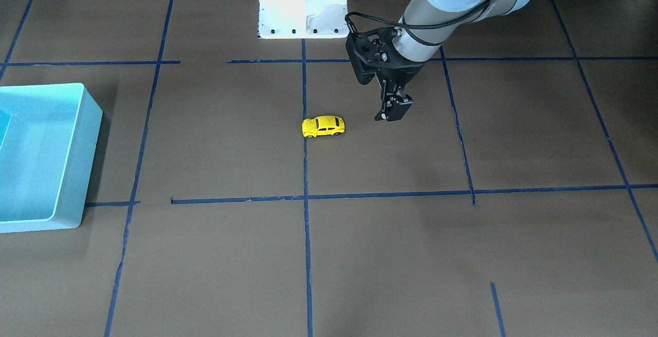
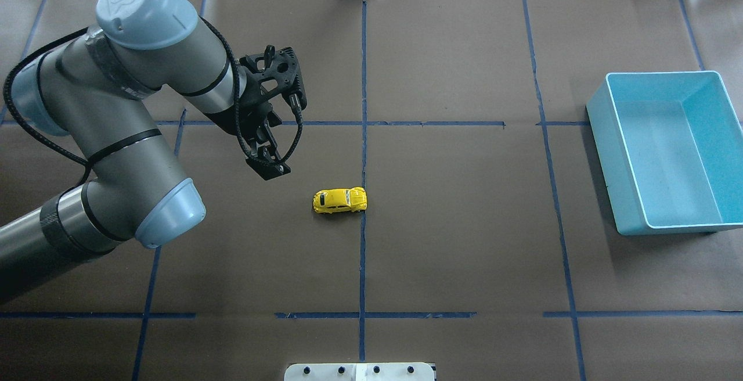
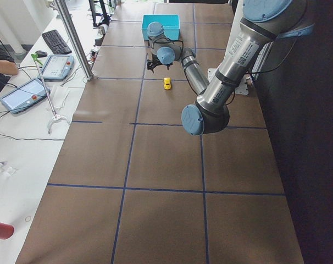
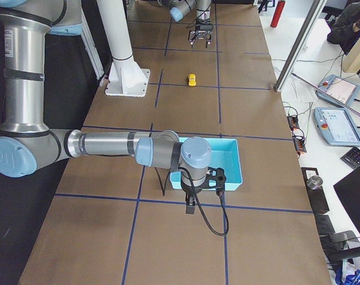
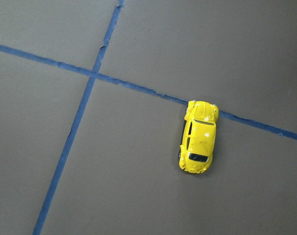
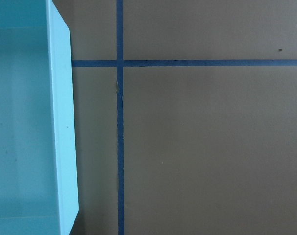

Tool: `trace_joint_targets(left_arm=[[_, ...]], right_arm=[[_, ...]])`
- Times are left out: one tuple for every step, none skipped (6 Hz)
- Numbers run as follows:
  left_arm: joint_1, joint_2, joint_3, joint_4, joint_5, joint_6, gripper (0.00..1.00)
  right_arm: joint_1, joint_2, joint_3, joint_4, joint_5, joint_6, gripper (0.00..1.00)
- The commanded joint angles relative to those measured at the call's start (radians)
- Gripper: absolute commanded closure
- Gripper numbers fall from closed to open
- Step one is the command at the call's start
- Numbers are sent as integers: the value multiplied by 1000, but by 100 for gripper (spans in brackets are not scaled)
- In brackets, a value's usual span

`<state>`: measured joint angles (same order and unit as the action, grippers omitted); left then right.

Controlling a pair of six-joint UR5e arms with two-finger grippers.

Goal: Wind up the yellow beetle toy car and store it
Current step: 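Move the left gripper over the yellow beetle toy car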

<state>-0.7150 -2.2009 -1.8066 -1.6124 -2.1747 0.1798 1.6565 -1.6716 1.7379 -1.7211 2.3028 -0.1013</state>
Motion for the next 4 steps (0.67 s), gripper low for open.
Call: trace_joint_targets(left_arm=[[41,-119,188,-59,42,82,0],[48,-167,270,-52,45,117,0],[96,-199,326,-52,85,118,0],[133,-203,326,-52,98,118,0]], right_arm=[[0,3,-3,0,-2,2,0],[0,3,-3,0,0,2,0],[0,3,-3,0,-2,2,0],[0,3,-3,0,0,2,0]])
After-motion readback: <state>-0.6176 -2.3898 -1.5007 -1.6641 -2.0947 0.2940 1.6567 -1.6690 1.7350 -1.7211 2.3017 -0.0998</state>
